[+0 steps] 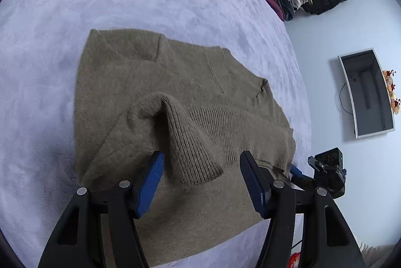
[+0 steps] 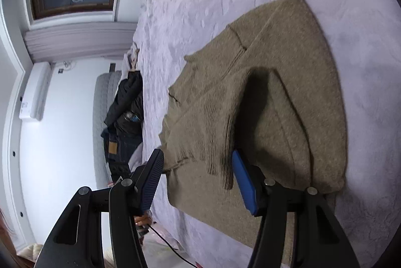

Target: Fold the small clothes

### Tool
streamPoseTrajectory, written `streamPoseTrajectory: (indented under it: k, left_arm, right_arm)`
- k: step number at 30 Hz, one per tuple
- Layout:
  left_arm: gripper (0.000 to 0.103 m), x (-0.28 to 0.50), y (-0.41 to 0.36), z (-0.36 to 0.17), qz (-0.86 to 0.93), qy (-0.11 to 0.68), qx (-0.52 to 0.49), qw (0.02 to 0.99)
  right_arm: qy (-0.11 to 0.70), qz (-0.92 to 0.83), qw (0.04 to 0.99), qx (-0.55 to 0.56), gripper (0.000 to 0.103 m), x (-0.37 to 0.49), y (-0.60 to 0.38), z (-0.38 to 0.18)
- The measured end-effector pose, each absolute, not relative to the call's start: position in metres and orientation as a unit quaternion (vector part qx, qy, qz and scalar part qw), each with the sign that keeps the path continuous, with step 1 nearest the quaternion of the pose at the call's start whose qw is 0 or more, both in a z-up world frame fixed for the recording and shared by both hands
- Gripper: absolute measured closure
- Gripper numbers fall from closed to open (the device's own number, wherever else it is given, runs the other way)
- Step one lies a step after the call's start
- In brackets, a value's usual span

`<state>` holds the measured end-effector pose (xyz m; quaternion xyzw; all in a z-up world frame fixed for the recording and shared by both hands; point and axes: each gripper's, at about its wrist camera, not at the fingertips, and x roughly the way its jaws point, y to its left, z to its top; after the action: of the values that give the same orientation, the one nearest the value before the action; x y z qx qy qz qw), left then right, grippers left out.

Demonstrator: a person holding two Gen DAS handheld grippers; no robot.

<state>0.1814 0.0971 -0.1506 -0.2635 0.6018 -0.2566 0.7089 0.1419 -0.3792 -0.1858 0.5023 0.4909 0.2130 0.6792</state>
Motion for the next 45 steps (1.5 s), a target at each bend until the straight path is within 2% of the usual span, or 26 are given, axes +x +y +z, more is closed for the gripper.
streamPoseTrajectory:
  k: [1,2,3,4,11,14,16,17,18,19,23,26,28,30,32,33,38,45]
  left_arm:
    - [0.039,0.182,0.090,-0.154,-0.262,0.606,-0.263,0.703]
    - [0.039,0.183,0.083,-0.158,-0.263,0.610,-0.264,0.699]
    - [0.039,0.185,0.077,-0.160,-0.262,0.608,-0.265,0.701]
    - [0.040,0.186,0.073,-0.157,-0.259,0.600,-0.263,0.709]
    - [0.039,0.226,0.074,-0.133,-0.185,0.554,-0.247,0.774]
    - [0.039,0.237,0.087,-0.108,-0.142,0.520,-0.245,0.806]
    - [0.039,0.238,0.093,-0.089,-0.136,0.500,-0.230,0.824]
    - [0.038,0.236,0.093,-0.082,-0.136,0.495,-0.212,0.831]
    - [0.030,0.236,0.091,-0.080,-0.138,0.496,-0.197,0.834]
    - [0.025,0.233,0.086,-0.079,-0.145,0.499,-0.173,0.837]
    - [0.025,0.227,0.055,-0.098,-0.170,0.530,-0.119,0.822]
    - [0.025,0.222,0.028,-0.129,-0.177,0.561,-0.110,0.801]
    - [0.025,0.219,0.019,-0.142,-0.149,0.563,-0.070,0.810]
    - [0.025,0.221,0.030,-0.148,-0.132,0.555,-0.055,0.820]
    - [0.025,0.227,0.052,-0.145,-0.094,0.543,-0.033,0.834]
    - [0.025,0.232,0.068,-0.144,-0.062,0.540,-0.015,0.839]
    - [0.025,0.241,0.137,-0.140,0.006,0.550,-0.036,0.834]
    - [0.025,0.215,0.099,-0.123,-0.071,0.561,-0.044,0.823]
  right_arm:
    - [0.499,0.214,0.680,0.493,0.045,0.145,-0.374,-0.190]
    - [0.509,0.212,0.680,0.484,0.058,0.148,-0.367,-0.194]
    - [0.520,0.210,0.677,0.477,0.090,0.152,-0.360,-0.200]
    - [0.524,0.216,0.672,0.477,0.099,0.155,-0.356,-0.204]
    - [0.437,0.225,0.698,0.521,0.099,0.200,-0.377,-0.175]
    - [0.418,0.163,0.715,0.536,0.093,0.219,-0.400,-0.172]
    - [0.418,0.128,0.720,0.539,0.080,0.223,-0.411,-0.169]
    - [0.418,0.122,0.722,0.538,0.056,0.223,-0.415,-0.166]
    - [0.416,0.121,0.726,0.534,0.048,0.221,-0.416,-0.162]
    - [0.415,0.128,0.732,0.525,0.048,0.218,-0.415,-0.157]
    - [0.456,0.168,0.751,0.447,0.050,0.220,-0.385,-0.147]
    - [0.492,0.188,0.752,0.397,0.050,0.229,-0.354,-0.154]
    - [0.509,0.180,0.754,0.375,0.050,0.234,-0.343,-0.164]
    - [0.522,0.143,0.765,0.348,0.052,0.236,-0.346,-0.177]
    - [0.508,0.126,0.770,0.365,0.062,0.233,-0.366,-0.185]
    - [0.503,0.112,0.773,0.370,0.063,0.231,-0.377,-0.185]
    - [0.482,0.042,0.803,0.348,0.059,0.217,-0.418,-0.167]
    - [0.504,0.062,0.801,0.316,0.059,0.221,-0.418,-0.160]
